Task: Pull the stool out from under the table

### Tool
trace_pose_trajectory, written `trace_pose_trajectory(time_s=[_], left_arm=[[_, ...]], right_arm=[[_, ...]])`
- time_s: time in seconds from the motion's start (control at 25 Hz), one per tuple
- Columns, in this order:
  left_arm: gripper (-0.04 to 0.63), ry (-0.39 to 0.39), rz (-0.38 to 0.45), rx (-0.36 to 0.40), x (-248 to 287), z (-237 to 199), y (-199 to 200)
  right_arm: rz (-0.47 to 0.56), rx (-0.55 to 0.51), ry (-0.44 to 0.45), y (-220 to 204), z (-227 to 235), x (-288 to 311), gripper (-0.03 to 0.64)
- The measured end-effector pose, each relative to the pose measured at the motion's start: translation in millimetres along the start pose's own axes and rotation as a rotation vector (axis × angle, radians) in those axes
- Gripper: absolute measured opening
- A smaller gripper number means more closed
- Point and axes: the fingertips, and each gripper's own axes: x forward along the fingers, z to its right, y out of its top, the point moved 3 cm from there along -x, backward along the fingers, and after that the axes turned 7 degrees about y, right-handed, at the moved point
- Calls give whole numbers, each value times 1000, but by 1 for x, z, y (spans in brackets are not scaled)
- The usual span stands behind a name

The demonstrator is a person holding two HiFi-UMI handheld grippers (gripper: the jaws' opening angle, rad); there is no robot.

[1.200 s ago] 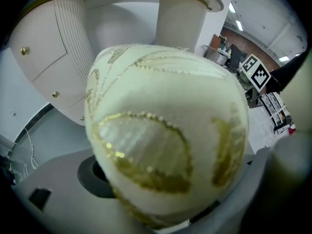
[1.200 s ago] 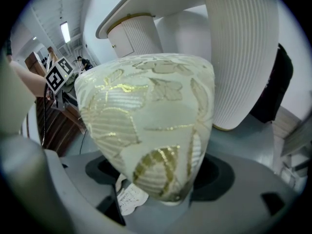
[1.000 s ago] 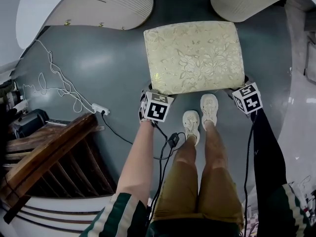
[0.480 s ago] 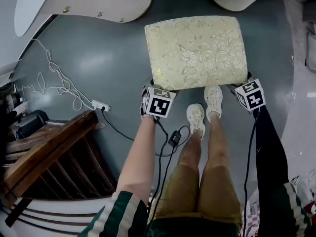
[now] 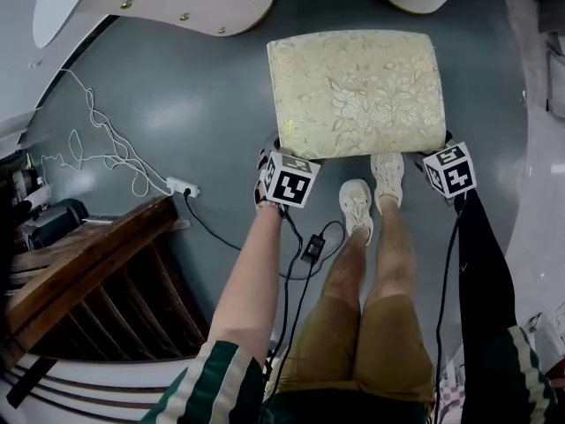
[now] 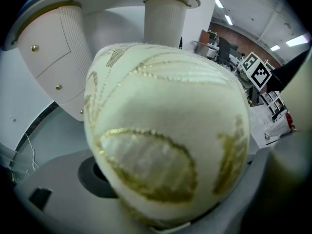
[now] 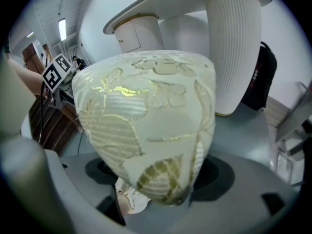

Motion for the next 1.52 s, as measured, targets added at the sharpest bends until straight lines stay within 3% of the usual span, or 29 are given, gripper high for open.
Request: trace_pose_trajectory(time_s=[0.68,1.28,1.52], left_arm=[[443,-9,-33,1,-4,1,0],[443,30,-72,5,-21,0,2],[443,-5,-170,15,-33,-1,2]], right_arm=[[-14,10,10,0,-1,-3,426],[-9,35,63,0,-6,0,426],[-86,98,111,-4,-17,-6,425]])
